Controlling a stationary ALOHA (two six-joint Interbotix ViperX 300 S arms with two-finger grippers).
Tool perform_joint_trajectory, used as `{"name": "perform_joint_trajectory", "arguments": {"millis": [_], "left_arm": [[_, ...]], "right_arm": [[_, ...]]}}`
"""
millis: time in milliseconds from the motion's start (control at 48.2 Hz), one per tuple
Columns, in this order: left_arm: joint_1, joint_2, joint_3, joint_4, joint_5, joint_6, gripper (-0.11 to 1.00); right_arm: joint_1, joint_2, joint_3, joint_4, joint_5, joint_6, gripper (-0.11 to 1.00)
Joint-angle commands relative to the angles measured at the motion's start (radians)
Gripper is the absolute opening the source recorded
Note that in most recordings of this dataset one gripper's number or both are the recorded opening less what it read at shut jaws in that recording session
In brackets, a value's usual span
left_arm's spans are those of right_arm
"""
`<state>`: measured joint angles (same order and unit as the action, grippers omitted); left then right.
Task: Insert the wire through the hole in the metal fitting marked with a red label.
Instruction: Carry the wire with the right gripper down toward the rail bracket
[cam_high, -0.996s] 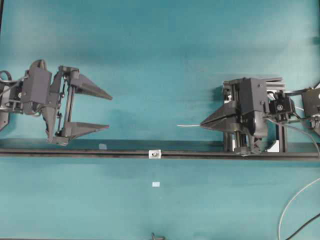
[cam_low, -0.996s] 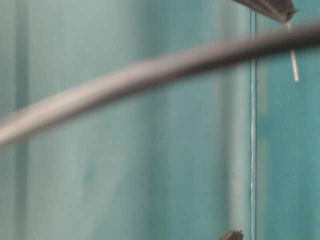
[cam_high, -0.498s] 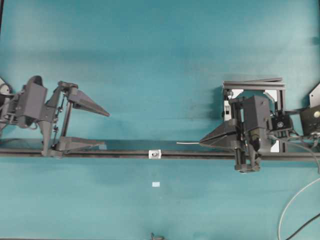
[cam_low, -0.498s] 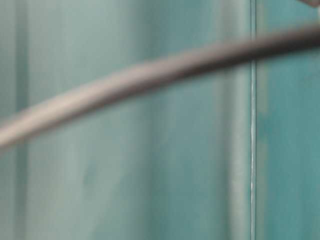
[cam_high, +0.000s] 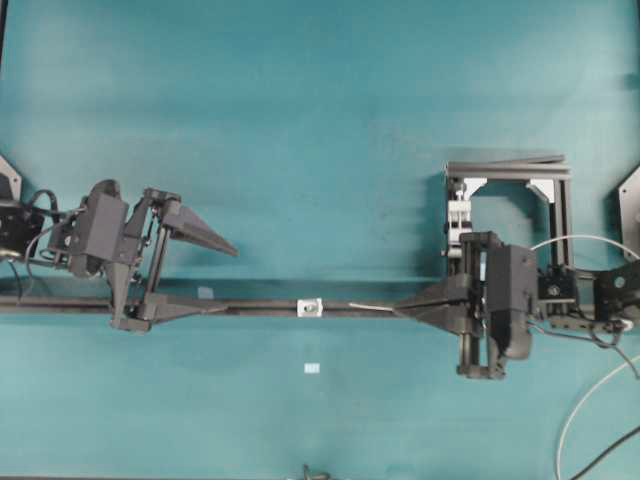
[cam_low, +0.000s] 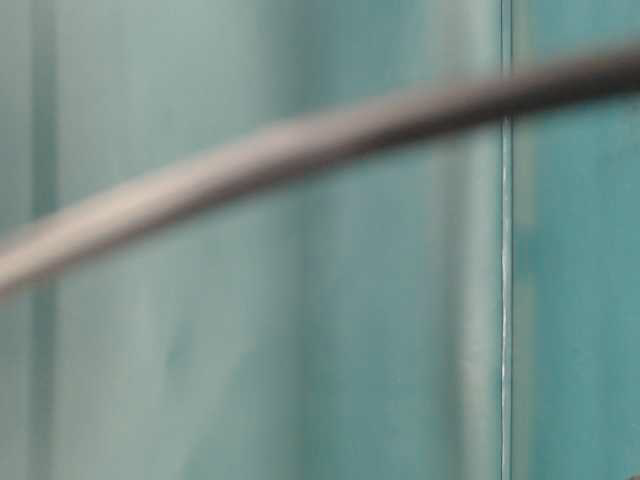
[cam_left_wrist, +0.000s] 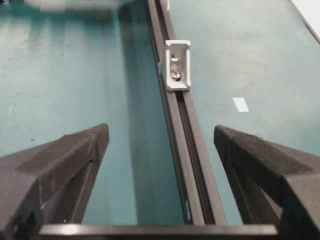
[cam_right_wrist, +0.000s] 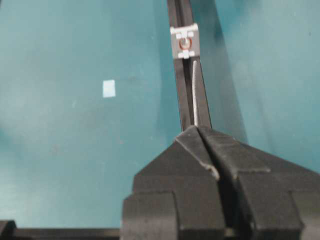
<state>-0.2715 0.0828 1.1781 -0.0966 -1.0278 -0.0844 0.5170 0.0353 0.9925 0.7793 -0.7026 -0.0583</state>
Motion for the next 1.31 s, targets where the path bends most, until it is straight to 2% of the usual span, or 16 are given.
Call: {"name": "perform_joint_trajectory", "arguments": {"millis": [0,498,768,1286], "left_arm": [[-0.008,0.011,-0.021,-0.002,-0.018,0.0,0.62],[-0.009,0.048,-0.046,-0.002,-0.02,-0.002,0.62],[-0.009,0.043,-0.049,-0.002,-0.018,-0.003,0.62],[-0.003,0.037,-0.058,-0.002,-0.017,-0.003,0.62]], "right_arm": [[0.008,0.015,-0.025,0.006,-0.015,-0.002,-0.01],[0.034,0.055,-0.006,0.006,-0.086,-0.002,-0.01],[0.063,0.087,0.011,0.006,-0.17,0.005,-0.01],[0.066,0.103,-0.003,0.006,-0.189,0.005,-0.01]]}}
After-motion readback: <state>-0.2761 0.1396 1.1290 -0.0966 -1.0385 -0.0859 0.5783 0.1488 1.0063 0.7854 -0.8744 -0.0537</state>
